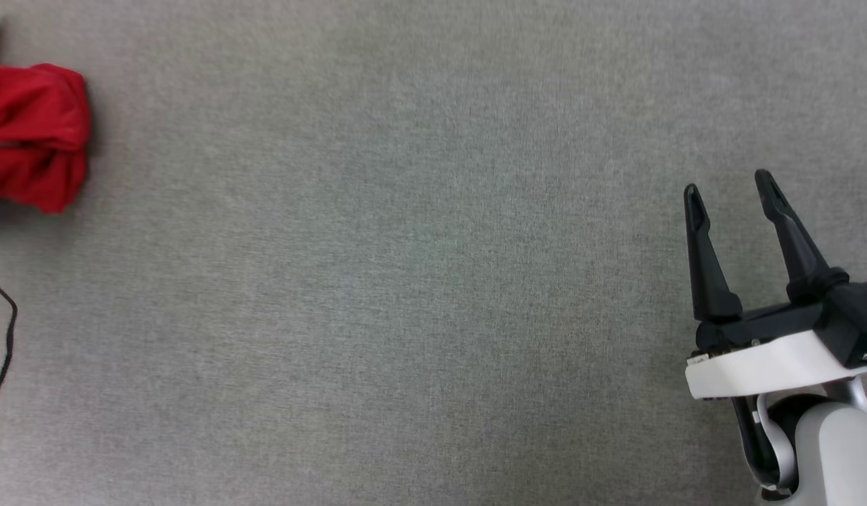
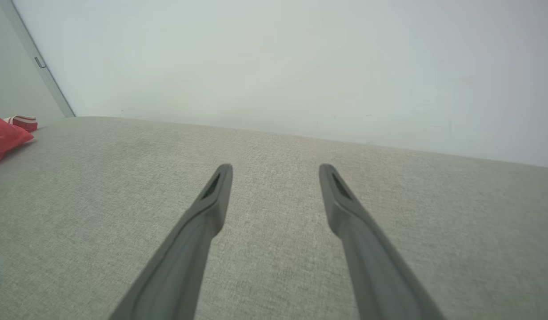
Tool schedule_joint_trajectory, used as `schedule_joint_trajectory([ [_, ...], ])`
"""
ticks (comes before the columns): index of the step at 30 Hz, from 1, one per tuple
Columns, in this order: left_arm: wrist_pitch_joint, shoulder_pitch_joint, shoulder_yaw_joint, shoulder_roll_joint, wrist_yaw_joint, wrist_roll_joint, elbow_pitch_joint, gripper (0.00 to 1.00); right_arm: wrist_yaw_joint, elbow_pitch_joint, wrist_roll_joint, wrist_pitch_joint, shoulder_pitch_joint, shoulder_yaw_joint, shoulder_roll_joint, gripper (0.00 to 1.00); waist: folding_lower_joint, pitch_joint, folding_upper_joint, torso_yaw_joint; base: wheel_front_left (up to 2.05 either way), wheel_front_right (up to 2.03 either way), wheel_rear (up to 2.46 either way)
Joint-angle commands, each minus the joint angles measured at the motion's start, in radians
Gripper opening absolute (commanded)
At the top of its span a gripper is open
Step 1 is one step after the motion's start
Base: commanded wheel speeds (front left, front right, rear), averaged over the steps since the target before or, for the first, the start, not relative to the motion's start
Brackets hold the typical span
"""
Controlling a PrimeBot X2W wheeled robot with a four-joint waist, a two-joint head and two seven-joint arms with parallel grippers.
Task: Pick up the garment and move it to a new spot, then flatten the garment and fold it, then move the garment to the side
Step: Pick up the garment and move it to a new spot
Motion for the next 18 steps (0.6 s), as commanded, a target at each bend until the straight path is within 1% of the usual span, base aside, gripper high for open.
schedule_joint_trajectory([
  [1,-0.06,-0.022,-0.007,0.004,0.001,0.019,-0.012,0.0,0.0,0.01,0.013,-0.011,0.014,-0.001,0.002,1.0,-0.0001,-0.054,0.0,0.012,0.0,0.0,0.0],
  [6,-0.238,-0.038,-0.026,-0.012,0.017,0.066,-0.029,0.0,0.0,0.035,0.029,-0.024,0.039,-0.005,0.002,1.0,-0.0001,-0.135,0.0,0.025,0.0,0.0,0.0],
  [10,-0.351,-0.041,-0.039,-0.038,0.029,0.087,-0.047,0.0,0.0,0.047,0.046,-0.028,0.055,-0.008,0.002,1.0,-0.0001,-0.195,0.0,0.029,0.0,0.0,0.0],
  [13,-0.416,-0.025,-0.053,-0.065,0.037,0.102,-0.069,0.0,0.0,0.055,0.058,-0.031,0.073,-0.012,0.002,1.0,-0.0001,-0.237,0.0,0.027,0.0,0.0,0.0],
  [18,-0.485,0.019,-0.077,-0.116,0.061,0.118,-0.139,0.0,0.0,0.06,0.073,-0.032,0.105,-0.018,0.002,1.0,-0.0001,-0.292,0.0,0.005,0.0,0.0,0.0],
])
